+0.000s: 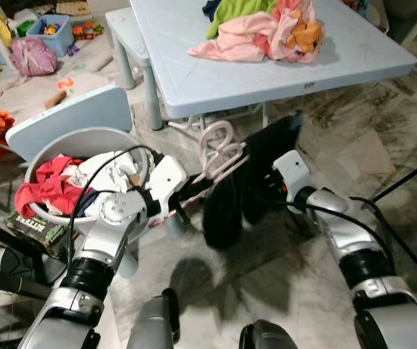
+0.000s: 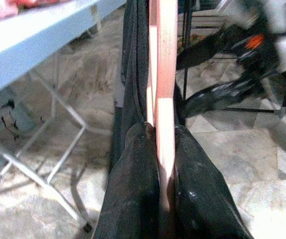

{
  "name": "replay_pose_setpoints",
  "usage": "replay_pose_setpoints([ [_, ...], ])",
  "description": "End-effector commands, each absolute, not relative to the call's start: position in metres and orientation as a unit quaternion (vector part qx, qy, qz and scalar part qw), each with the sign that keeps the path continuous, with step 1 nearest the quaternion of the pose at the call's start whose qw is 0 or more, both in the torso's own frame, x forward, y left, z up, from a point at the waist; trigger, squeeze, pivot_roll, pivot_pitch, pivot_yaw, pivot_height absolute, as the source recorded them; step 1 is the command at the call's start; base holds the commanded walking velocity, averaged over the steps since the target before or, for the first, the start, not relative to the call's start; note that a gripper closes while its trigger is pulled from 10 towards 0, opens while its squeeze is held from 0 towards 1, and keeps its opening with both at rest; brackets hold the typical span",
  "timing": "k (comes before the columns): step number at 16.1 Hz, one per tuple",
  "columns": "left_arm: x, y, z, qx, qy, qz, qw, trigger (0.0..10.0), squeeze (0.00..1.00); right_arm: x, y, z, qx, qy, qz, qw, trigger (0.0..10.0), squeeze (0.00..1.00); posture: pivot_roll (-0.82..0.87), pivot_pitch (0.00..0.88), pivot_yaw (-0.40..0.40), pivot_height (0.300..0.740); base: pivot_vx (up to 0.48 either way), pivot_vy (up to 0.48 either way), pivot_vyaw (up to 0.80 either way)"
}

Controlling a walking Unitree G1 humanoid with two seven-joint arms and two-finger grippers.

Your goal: Hang hanger

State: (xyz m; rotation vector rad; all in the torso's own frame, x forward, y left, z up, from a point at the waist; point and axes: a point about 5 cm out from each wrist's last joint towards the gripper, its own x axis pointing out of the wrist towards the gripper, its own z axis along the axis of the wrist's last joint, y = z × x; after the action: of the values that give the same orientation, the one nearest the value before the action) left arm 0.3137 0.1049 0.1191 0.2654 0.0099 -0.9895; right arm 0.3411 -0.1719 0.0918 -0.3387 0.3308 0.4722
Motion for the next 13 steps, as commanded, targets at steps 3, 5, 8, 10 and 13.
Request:
replay_pose_setpoints([
  [3,0.306,0.092,0.143,0.121,-0.045,-0.501,0.856,0.0,0.0,0.347,-0.173,0.09,-0.16,0.173,0.192,0.953,10.0,0.0,-0.06,0.098,0.0,0.74,0.0,0.0,0.0],
  [5,0.301,0.088,0.147,0.116,-0.051,-0.509,0.852,0.0,0.0,0.35,-0.168,0.09,-0.14,0.166,0.18,0.959,0.0,0.0,-0.05,0.098,-0.006,0.74,0.0,0.0,0.0],
  [8,0.296,0.086,0.149,0.113,-0.05,-0.513,0.849,0.0,0.0,0.357,-0.168,0.096,-0.136,0.147,0.157,0.967,0.0,0.0,-0.05,0.095,-0.014,0.74,0.0,0.0,0.0],
  [10,0.295,0.085,0.149,0.112,-0.049,-0.513,0.85,0.0,0.0,0.358,-0.171,0.098,-0.13,0.142,0.146,0.97,0.0,0.0,-0.05,0.094,-0.016,0.74,0.0,0.0,0.0],
  [13,0.295,0.085,0.151,0.112,-0.048,-0.512,0.85,0.0,0.0,0.36,-0.178,0.1,-0.114,0.134,0.128,0.976,0.0,0.0,-0.05,0.093,-0.017,0.74,0.0,0.0,0.0],
])
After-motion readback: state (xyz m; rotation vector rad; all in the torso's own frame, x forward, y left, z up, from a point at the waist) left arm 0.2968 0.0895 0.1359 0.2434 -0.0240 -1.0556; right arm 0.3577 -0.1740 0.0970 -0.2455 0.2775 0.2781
